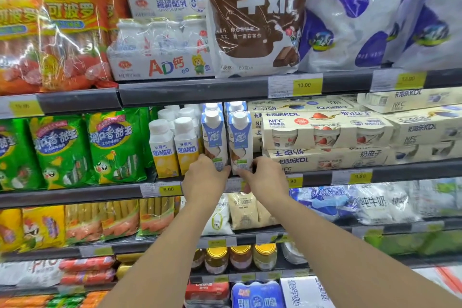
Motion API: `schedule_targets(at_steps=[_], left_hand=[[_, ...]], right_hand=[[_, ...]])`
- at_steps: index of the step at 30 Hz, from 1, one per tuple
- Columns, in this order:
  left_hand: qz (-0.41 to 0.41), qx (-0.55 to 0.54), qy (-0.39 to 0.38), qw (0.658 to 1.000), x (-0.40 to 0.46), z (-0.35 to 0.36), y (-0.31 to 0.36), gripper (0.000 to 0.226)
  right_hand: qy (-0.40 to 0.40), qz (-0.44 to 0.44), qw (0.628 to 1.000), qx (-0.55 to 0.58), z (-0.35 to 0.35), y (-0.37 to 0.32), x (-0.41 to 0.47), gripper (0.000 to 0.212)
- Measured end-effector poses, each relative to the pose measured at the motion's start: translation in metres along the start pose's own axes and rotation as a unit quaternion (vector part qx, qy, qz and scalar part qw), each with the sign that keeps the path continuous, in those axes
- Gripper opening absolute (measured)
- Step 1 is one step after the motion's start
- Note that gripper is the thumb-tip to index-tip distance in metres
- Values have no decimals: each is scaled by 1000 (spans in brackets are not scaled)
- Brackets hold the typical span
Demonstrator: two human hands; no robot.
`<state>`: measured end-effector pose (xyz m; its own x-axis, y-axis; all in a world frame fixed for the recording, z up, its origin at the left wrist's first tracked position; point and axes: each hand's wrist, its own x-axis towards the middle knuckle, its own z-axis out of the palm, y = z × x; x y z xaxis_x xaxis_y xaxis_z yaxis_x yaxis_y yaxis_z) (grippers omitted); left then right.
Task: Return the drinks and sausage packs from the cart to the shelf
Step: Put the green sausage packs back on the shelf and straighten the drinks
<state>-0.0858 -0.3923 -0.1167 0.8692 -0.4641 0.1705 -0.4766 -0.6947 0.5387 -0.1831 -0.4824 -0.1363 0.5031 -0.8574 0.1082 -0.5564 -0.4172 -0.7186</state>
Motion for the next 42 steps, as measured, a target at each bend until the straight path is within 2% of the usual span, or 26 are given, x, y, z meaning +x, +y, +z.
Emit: schedule_targets(at_steps=[16,25,42], left_hand=[[3,3,14,1000,-1,-1,2,48],[-1,-5,-10,1000,5,0,2,44],[7,-30,-11,999,1,0,-3,41]], right_hand=[[1,21,1000,-18,4,-6,11,37],[0,15,1000,-14,6,-3,12,37],[7,23,999,-23,4,-6,9,36]])
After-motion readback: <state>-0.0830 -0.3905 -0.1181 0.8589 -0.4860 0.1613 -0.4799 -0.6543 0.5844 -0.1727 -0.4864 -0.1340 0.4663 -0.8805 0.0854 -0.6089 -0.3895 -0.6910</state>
